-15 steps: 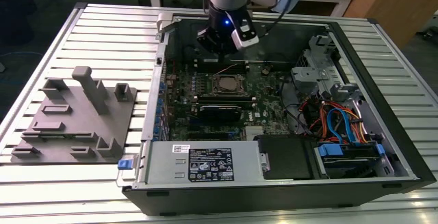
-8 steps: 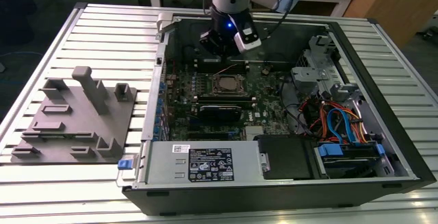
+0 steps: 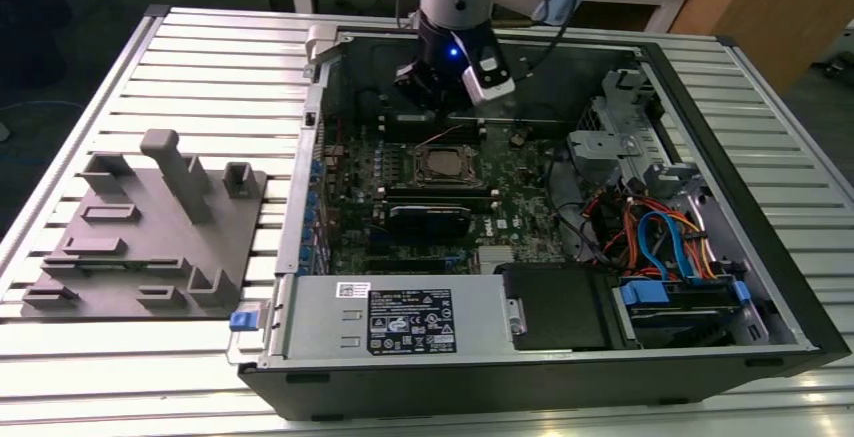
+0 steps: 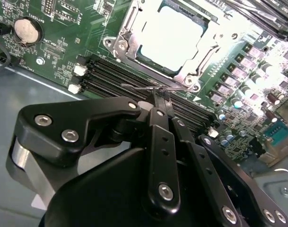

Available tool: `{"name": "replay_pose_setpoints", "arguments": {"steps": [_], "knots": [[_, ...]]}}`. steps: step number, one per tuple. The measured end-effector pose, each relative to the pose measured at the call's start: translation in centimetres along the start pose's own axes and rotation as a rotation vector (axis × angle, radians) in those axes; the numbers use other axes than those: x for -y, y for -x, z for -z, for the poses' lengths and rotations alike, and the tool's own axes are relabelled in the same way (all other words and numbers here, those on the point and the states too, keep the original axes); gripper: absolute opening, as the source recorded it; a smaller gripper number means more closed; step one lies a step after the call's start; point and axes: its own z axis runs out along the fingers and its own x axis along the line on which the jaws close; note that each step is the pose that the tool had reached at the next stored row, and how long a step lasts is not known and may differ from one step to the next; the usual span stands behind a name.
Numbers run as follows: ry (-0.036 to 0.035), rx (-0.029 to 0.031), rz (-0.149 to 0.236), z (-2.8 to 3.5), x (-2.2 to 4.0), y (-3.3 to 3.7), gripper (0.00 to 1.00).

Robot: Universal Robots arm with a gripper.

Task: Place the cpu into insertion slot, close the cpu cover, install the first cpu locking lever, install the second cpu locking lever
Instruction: 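Install the first cpu locking lever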

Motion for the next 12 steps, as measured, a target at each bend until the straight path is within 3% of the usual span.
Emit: {"name": "replay_pose_setpoints", "arguments": {"steps": [12], "knots": [[0.0, 0.0001, 0.0, -0.47, 0.0, 0.7, 0.11]]}}
